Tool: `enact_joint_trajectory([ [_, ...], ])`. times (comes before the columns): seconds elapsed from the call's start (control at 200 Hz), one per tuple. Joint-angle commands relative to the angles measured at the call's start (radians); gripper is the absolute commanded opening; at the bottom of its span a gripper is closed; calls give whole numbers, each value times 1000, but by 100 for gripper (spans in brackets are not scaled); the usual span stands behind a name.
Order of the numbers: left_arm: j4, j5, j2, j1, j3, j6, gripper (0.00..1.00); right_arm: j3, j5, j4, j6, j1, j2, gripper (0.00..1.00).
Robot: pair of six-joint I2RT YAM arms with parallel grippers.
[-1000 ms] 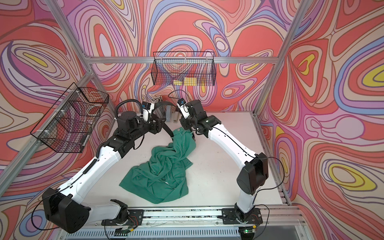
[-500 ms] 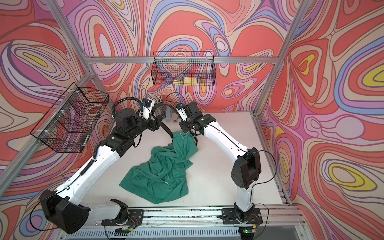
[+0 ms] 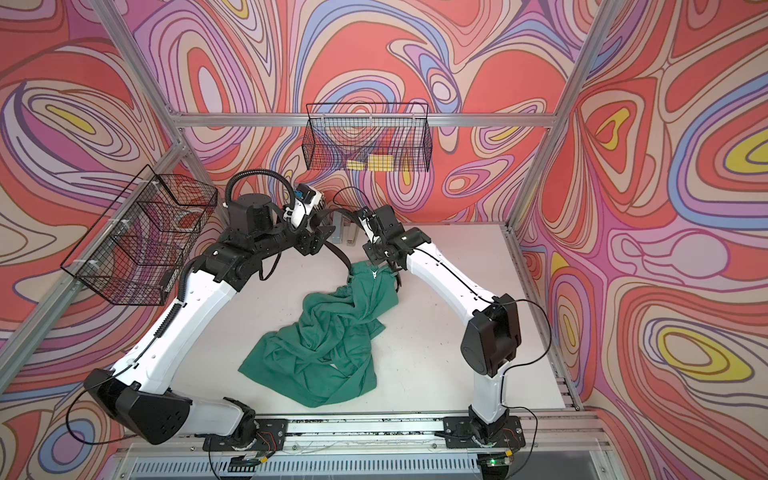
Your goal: Remove the belt from the trousers
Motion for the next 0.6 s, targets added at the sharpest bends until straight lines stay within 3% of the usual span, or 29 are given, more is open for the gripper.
enact_joint_trajectory([
  [0.0,-80,19,14,-12,29,45,73,20,40,-33,2,-2,13,0],
  [0.401,-114,8,159,-14,258,16,74,6,-40,6,-10,-2,-34,0],
  [0.596,-115,21,225,-14,243,58,74,2,-94,19,-25,-2,-71,0],
])
